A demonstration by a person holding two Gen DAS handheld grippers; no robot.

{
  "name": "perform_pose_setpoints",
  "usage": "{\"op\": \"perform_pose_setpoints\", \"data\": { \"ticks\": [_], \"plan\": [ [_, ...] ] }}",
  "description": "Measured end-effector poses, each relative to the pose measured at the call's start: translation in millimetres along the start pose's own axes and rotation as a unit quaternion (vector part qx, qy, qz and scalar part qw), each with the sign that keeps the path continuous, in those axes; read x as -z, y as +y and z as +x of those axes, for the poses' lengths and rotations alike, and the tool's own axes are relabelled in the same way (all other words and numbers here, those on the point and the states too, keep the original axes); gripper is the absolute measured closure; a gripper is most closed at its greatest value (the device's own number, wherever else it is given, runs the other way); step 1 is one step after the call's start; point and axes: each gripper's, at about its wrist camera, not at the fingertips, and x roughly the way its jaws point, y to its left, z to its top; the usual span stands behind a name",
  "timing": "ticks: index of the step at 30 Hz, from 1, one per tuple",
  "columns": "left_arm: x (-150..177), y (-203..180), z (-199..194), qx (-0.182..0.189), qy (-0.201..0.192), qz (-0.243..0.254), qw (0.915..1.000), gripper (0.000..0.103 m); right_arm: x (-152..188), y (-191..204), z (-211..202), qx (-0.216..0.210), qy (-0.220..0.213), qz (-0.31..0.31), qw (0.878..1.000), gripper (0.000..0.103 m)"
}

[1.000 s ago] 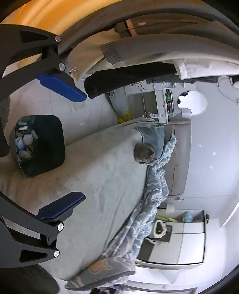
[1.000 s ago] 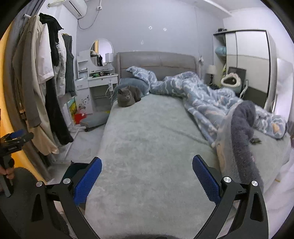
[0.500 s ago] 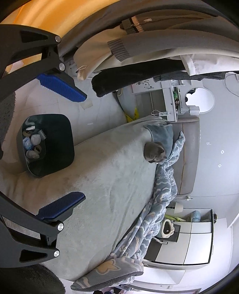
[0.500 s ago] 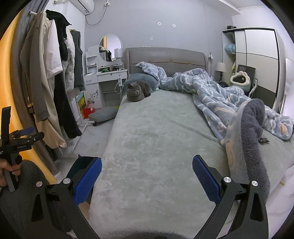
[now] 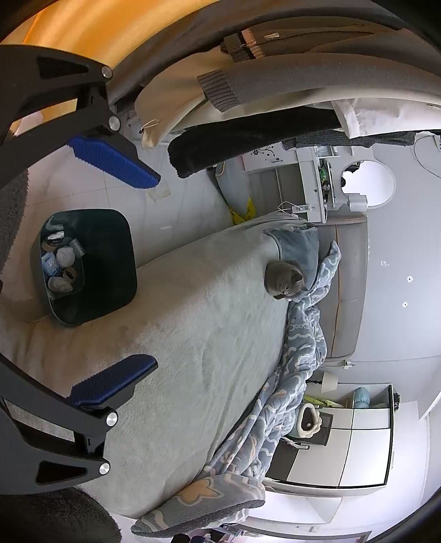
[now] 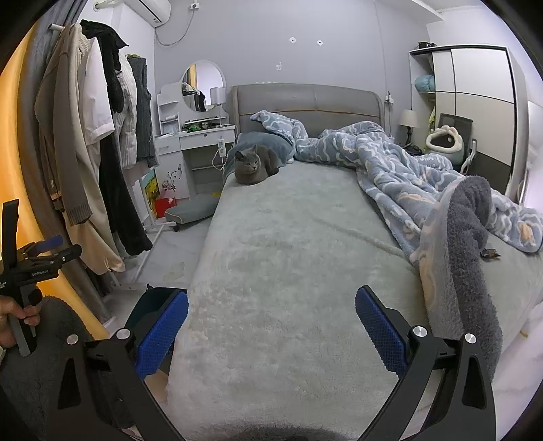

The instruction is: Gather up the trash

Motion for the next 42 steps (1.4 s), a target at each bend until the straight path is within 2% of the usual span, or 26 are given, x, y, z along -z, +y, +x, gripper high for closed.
{"op": "perform_pose_setpoints", "data": {
  "ticks": [42],
  "plan": [
    [-0.5, -2.2, -1.3, 0.001, 0.002, -0.009, 1.0, 0.003, 3.2, 3.2, 1.6, 0.002, 0.005, -0.008, 1.0, 0.003]
  ]
}}
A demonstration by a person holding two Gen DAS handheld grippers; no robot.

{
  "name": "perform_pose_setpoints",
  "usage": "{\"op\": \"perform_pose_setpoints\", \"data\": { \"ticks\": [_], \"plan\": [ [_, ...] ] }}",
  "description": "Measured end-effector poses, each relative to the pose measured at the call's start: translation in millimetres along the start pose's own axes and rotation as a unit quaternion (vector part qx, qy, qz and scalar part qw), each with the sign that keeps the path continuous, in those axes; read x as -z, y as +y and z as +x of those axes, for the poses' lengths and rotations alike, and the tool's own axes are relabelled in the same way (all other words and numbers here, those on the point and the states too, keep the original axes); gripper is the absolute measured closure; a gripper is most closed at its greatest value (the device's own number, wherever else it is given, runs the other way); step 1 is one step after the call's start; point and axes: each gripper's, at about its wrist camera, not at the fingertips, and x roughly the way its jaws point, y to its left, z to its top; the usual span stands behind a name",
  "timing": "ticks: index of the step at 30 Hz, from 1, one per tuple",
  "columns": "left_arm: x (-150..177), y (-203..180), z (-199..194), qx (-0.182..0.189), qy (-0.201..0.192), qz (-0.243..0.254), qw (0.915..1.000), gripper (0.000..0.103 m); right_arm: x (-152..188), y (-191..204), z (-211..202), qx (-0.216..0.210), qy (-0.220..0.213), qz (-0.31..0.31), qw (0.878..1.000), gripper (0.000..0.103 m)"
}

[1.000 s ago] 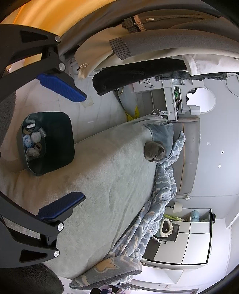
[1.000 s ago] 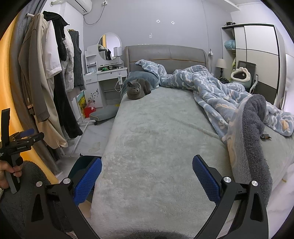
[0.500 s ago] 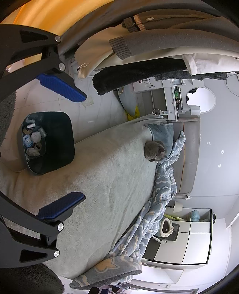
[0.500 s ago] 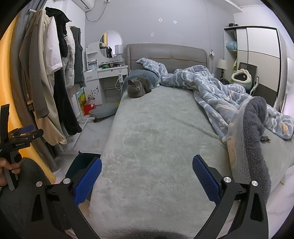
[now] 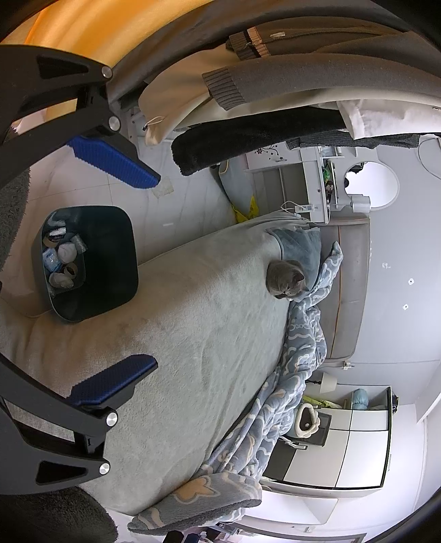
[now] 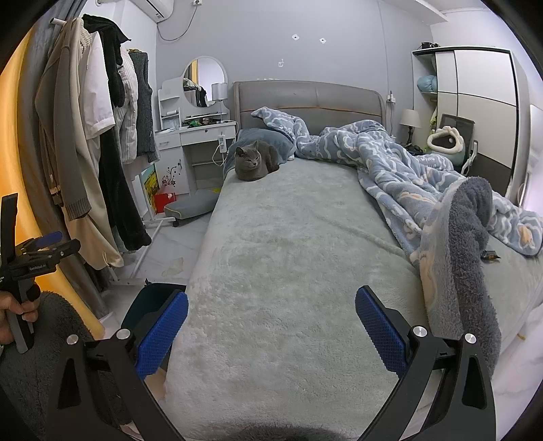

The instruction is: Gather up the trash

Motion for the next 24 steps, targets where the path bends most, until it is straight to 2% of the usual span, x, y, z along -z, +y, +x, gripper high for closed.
{"op": "perform_pose_setpoints", "data": {
  "ticks": [24],
  "plan": [
    [1.4, 0.5, -0.1, 0.001, 0.001, -0.004, 1.0, 0.003, 0.1, 0.3, -0.1, 0.0, 0.001, 0.0, 1.0, 0.003]
  ]
}}
